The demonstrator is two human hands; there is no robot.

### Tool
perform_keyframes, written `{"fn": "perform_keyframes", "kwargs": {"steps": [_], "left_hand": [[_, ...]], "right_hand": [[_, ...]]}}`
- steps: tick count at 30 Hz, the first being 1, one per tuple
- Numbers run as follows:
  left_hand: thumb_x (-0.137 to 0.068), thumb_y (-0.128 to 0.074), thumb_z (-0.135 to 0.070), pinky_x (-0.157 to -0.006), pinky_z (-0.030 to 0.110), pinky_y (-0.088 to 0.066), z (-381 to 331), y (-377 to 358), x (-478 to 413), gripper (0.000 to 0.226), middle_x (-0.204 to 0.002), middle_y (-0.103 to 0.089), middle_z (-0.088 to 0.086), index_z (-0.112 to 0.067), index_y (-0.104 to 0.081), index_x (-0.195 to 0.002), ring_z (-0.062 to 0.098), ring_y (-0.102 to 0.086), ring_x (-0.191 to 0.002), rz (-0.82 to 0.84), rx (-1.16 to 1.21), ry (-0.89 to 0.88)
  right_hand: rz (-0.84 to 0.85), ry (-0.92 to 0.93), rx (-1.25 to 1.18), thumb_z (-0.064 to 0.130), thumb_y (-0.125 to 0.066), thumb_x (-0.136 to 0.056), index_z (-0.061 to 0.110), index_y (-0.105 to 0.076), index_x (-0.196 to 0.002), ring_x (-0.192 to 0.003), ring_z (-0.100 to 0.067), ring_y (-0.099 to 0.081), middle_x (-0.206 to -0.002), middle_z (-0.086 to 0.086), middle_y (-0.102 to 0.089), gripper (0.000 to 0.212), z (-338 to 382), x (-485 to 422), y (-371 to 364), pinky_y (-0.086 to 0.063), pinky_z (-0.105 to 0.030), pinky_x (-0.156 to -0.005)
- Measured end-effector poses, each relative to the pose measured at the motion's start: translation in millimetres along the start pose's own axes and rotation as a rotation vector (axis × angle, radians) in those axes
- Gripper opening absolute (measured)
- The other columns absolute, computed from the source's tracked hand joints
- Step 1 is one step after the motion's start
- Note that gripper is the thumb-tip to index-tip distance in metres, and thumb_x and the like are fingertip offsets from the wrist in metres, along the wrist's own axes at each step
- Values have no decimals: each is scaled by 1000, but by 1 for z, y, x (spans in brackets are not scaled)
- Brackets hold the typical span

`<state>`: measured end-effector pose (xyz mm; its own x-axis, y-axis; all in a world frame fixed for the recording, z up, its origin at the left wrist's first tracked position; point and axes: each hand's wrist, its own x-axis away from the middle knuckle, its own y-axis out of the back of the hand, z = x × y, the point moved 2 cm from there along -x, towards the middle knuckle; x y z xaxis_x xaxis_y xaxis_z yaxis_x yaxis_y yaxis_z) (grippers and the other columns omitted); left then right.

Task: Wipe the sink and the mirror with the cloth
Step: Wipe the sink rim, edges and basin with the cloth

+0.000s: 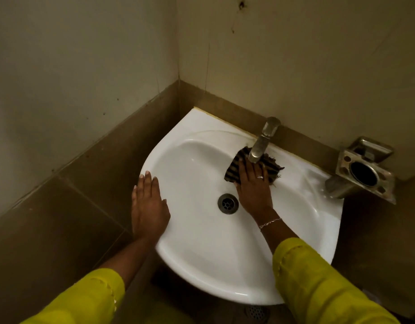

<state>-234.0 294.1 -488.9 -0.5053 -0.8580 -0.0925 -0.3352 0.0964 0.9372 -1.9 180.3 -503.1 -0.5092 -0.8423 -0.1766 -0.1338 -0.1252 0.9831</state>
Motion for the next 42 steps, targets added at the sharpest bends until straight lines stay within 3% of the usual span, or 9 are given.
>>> {"fn": "perform_keyframes", "kwargs": {"steps": [5,9,12,24,28,32,36,39,42], "left_hand": [[-80,-56,-6,-114,44,-16,2,1,1,57,-149,-27,21,3,-37,-134,33,-23,-140,-20,38,4],[-81,-55,-4,-114,41,-15,2,1,2,59,-150,-27,19,1,-34,-136,31,-23,-140,-48,69,18],[-83,-51,-4,-115,36,-11,2,2,3,64,-152,-22,17,-1,-24,-141,29,-19,-142,-71,91,34],[-90,-46,-11,-114,31,-5,1,0,3,63,-154,-14,17,-2,-13,-143,27,-11,-143,-87,141,86],[-89,-39,-20,-115,37,-14,3,-2,4,60,-152,-21,19,0,-18,-142,30,-19,-141,-105,139,79],[-88,-13,-54,-115,35,-11,2,-2,5,75,-153,-19,16,-2,-18,-142,27,-15,-143,-115,192,76],[-81,7,-67,-116,31,-7,2,0,5,92,-154,-16,13,-5,-17,-144,21,-10,-143,-141,259,100],[-80,5,-69,-116,32,-8,2,1,6,92,-154,-17,12,-5,-17,-143,15,-8,-141,-155,319,118],[-79,4,-71,-115,29,-9,3,2,7,93,-154,-18,10,-7,-18,-143,10,-7,-139,-167,400,144]], "right_hand": [[98,-81,-74,27,-64,-82,4,-39,-138,-129,-43,-40,-143,-22,-39,65,21,-36,4,-41,-57,-97],[123,-148,-133,29,-39,-96,6,-11,-147,-144,-33,-4,-156,-19,-6,63,36,-62,3,-13,-55,-114],[94,-139,-153,29,-34,-97,7,-8,-147,-144,-29,-5,-156,-17,-5,61,49,-80,4,-3,-43,-117],[108,171,-182,31,-39,-96,5,-4,-147,-144,-33,-1,-156,-19,-3,67,120,-101,-6,1,-45,-116],[194,197,-434,33,-37,-96,1,-1,-146,-144,-35,4,-154,-22,3,70,158,-86,-7,0,-44,-116],[324,264,-779,26,-42,-97,5,0,-146,-144,-29,9,-155,-16,10,68,163,-63,-10,1,-38,-116],[170,-20,-1180,12,-42,-97,10,-11,-147,-145,-24,1,-157,-9,0,59,158,-62,-3,-8,-39,-116],[246,-252,-1104,26,-31,-100,17,1,-148,-144,-25,12,-156,-8,15,58,178,-72,0,-5,-49,-116],[330,-263,-1077,31,-24,-101,23,7,-147,-143,-23,17,-155,-4,21,57,192,-75,-1,3,-54,-114]]}}
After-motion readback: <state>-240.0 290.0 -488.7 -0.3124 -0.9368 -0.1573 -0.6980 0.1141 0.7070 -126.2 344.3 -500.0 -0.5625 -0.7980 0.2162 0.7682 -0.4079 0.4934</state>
